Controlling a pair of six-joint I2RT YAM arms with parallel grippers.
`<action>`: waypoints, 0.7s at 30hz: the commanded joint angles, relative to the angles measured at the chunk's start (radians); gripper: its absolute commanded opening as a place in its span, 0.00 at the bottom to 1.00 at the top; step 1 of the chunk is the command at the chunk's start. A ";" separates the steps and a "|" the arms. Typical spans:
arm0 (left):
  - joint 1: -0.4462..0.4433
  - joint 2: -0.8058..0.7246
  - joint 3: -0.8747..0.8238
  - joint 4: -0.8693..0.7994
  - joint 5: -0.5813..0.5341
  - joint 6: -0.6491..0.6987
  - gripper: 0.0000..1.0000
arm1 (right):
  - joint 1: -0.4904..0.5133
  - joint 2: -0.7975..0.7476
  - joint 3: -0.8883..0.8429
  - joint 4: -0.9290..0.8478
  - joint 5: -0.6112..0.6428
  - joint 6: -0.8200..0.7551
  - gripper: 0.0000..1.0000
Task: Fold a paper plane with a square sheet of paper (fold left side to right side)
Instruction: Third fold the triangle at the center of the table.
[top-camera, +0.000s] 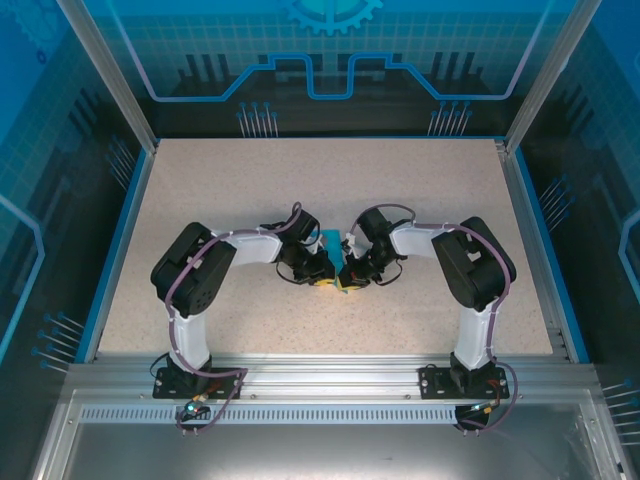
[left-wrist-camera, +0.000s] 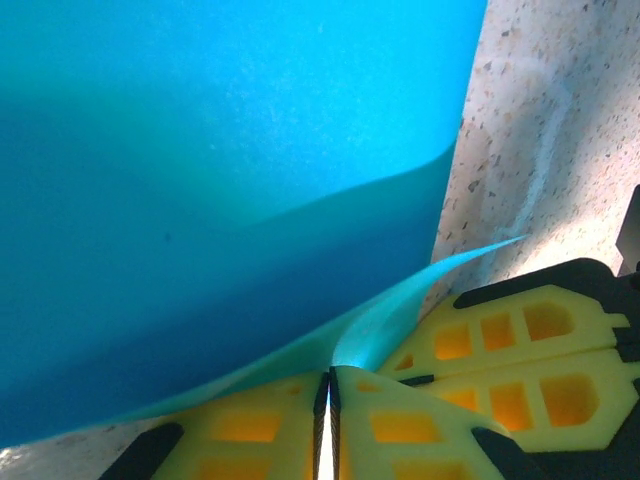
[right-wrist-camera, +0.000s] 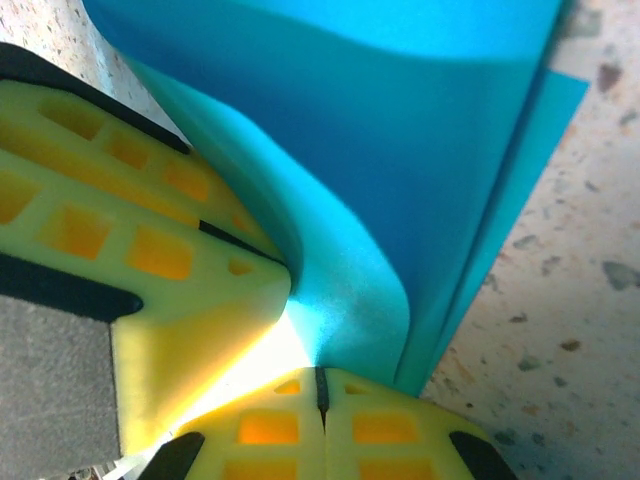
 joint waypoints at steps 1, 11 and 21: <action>0.082 0.049 0.015 -0.032 -0.176 0.051 0.15 | -0.008 0.066 -0.046 -0.132 0.205 0.004 0.00; 0.211 0.047 0.022 -0.079 -0.218 0.130 0.15 | -0.027 0.057 -0.058 -0.135 0.203 0.001 0.00; 0.223 -0.142 -0.023 -0.079 -0.190 0.175 0.17 | -0.055 0.050 -0.043 -0.169 0.195 -0.038 0.00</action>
